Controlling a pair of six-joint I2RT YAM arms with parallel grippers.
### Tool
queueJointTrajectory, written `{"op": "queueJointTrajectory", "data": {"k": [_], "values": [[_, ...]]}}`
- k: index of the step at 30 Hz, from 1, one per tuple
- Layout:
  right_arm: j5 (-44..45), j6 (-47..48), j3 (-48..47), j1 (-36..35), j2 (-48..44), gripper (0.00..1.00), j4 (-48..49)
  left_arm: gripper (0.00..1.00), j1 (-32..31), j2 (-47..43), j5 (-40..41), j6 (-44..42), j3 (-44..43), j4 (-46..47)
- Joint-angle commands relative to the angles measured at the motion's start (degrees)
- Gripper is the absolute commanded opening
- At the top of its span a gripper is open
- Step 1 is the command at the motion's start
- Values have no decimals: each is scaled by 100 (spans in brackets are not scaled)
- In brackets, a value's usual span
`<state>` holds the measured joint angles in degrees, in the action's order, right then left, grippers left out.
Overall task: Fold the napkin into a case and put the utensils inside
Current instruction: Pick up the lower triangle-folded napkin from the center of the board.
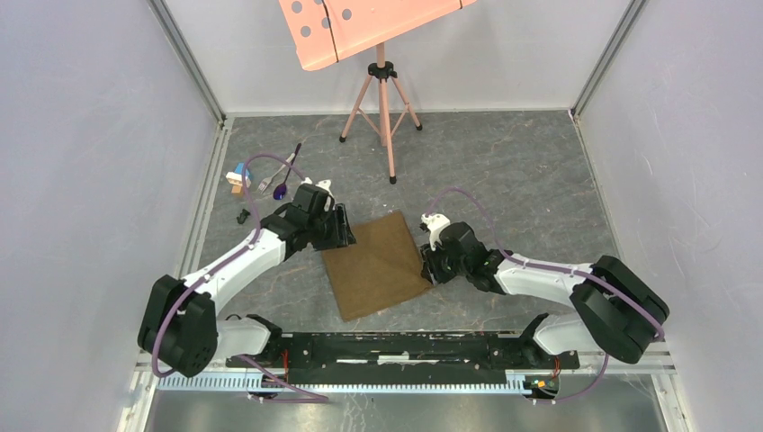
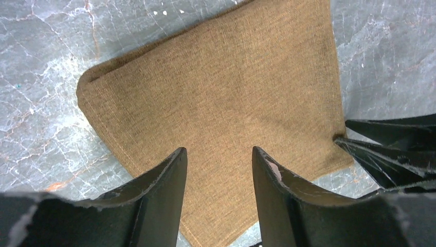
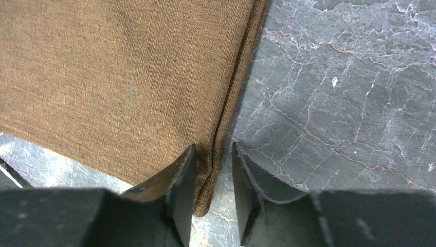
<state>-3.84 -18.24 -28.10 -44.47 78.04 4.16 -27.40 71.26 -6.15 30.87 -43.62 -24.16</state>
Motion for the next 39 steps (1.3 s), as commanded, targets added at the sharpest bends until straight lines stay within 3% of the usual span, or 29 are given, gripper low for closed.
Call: {"op": "queueJointTrajectory", "data": {"k": [1,10,15,17,19,21,23,28,39], "values": [[-128,111,172,30,-181,40,-752,56,105,250,-26,178,-34,507],[-49,91,589,-170,-442,43,-850,53,235,565,-149,150,-8,698],[347,135,637,-164,-680,23,-917,50,301,639,-101,94,36,694],[334,149,481,-165,-728,20,-880,46,337,691,-90,77,37,685],[244,152,245,-155,-694,25,-785,42,361,729,-72,85,46,698],[53,156,-86,-48,-548,38,-655,38,375,742,-63,115,54,722],[-307,133,-361,174,-331,46,-329,37,383,740,-34,135,48,712],[-1173,-2,-1170,755,697,56,351,33,453,693,281,142,97,584],[-1285,105,-2468,1102,2350,58,525,28,826,710,273,264,355,838]]}}
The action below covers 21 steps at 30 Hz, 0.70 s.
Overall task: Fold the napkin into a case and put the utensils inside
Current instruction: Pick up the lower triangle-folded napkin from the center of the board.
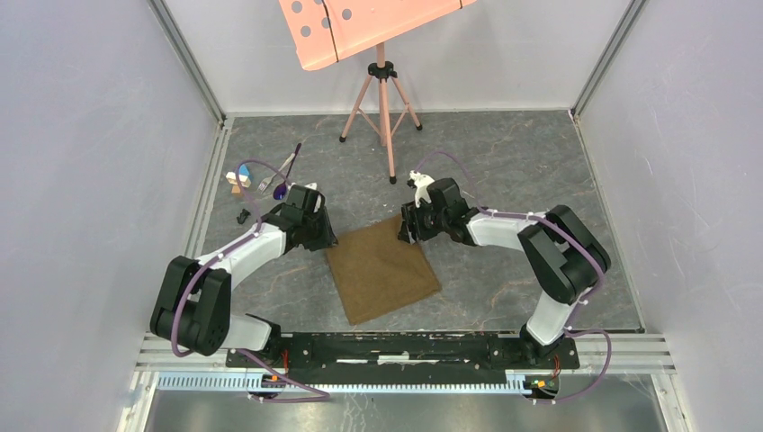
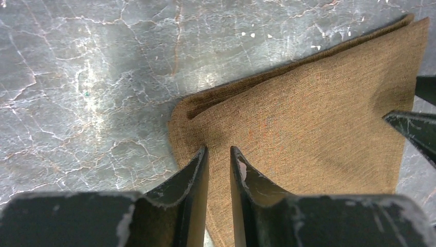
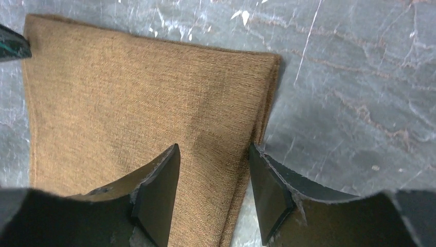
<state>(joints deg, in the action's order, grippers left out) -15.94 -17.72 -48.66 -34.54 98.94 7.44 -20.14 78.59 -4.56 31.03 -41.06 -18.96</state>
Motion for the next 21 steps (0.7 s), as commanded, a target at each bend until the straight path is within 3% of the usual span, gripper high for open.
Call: {"op": "queueJointTrajectory", "data": {"k": [1,7,15,21], "values": [[-56,62,-479,124,356,57,188,28,120,9,122,257,133,353],[169,132,-754,190,680,51,87,25,204,199,193,327,294,654],[301,305,-1077,198,798,57,-90,23,213,123,232,288,239,546],[283,352,-1417,194,1119,57,-235,25,213,-10,274,242,132,429]]}}
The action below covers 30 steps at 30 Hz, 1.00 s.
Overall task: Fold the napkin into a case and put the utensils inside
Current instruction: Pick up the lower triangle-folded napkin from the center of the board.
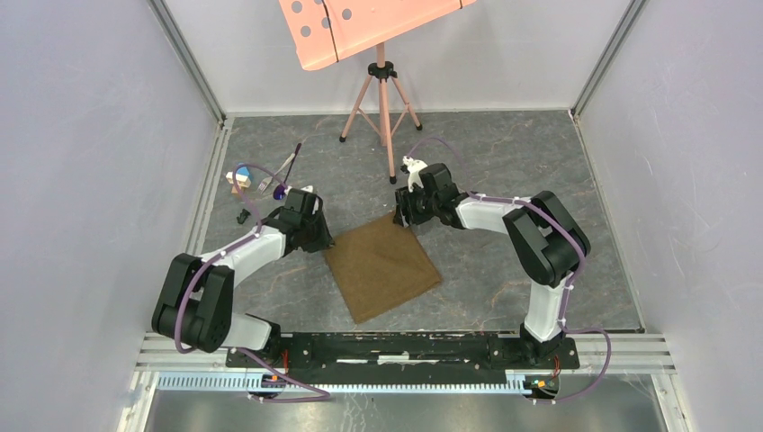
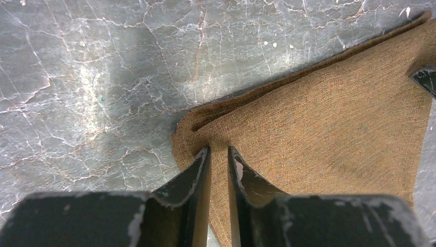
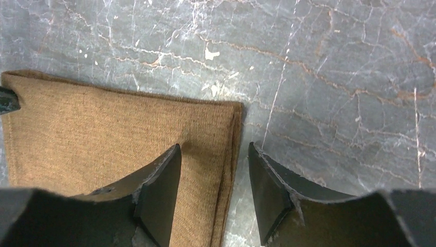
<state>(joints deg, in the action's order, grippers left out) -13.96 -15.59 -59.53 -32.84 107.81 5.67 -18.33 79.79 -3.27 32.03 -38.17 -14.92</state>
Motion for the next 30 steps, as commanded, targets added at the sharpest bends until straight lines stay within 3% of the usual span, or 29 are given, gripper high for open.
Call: {"op": "queueJointTrajectory", "data": {"k": [1,5,13,17,23,30], "values": [[70,130,-339,28,283,56,-51,25,31,-65,174,129,-197,-9],[217,117,-275,27,379,50,-3,24,42,247,299,196,-103,159],[1573,474,131,28,197,43,-184,23,136,525,353,402,53,418],[1458,625,-103,8,181,43,-376,23,137,474,4,460,79,469],[1526,708,-607,-87,-205,60,-1229,24,137,65,-378,461,-53,250],[1426,948,-38,-301,-1214,73,-1665,28,136,-549,-586,527,-71,41]]}}
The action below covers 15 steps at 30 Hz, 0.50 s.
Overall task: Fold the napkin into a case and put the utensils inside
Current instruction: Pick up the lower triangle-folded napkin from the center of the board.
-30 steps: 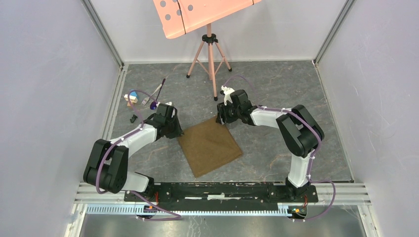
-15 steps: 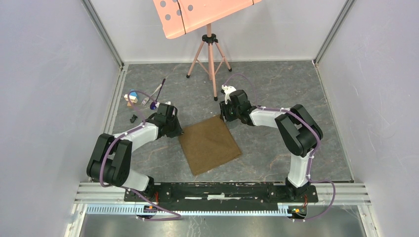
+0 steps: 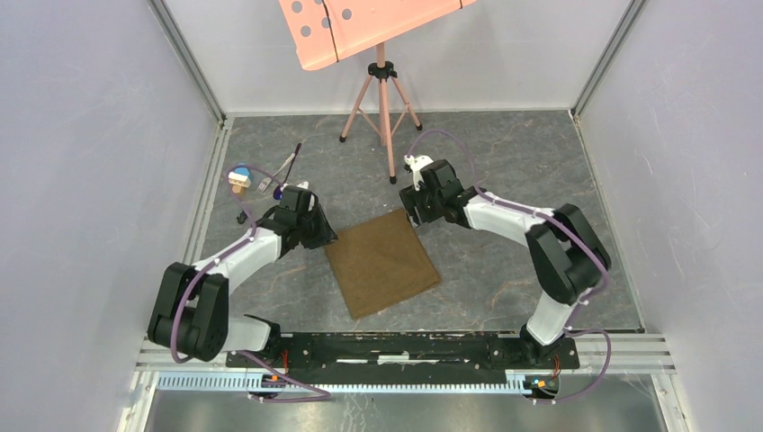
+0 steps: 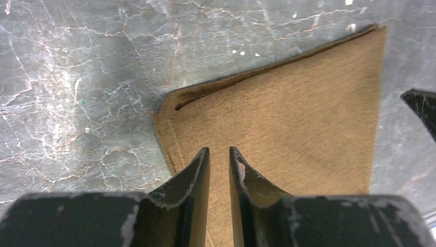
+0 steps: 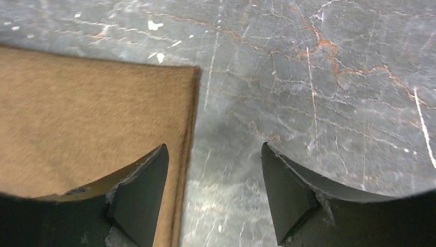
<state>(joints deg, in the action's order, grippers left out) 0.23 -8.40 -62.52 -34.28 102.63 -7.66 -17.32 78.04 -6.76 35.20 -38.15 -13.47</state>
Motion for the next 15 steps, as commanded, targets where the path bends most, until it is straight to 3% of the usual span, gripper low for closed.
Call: {"op": "queueJointTrajectory", "data": {"k": [1,15], "values": [[-10,231,379,-201,-824,74,-332,28,36,-446,-259,209,-74,-127],[-58,78,1735,-673,-1690,75,-131,39,36,-1158,-1017,183,-92,-238]]}}
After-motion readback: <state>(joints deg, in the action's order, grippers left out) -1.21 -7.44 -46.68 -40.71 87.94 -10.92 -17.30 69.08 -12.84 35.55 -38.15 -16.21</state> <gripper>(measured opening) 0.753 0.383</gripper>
